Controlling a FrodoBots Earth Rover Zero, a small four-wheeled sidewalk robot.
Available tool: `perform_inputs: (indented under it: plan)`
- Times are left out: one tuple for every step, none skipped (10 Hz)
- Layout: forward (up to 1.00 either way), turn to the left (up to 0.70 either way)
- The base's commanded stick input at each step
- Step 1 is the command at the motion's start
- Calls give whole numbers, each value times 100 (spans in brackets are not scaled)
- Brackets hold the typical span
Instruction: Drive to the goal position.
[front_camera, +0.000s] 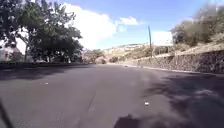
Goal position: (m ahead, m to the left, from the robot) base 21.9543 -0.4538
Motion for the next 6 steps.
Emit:
perform_inputs:
  plan:
    - [50,0]
    - [50,0]
    - [50,0]
    - [50,0]
    - [50,0]
    - [50,0]
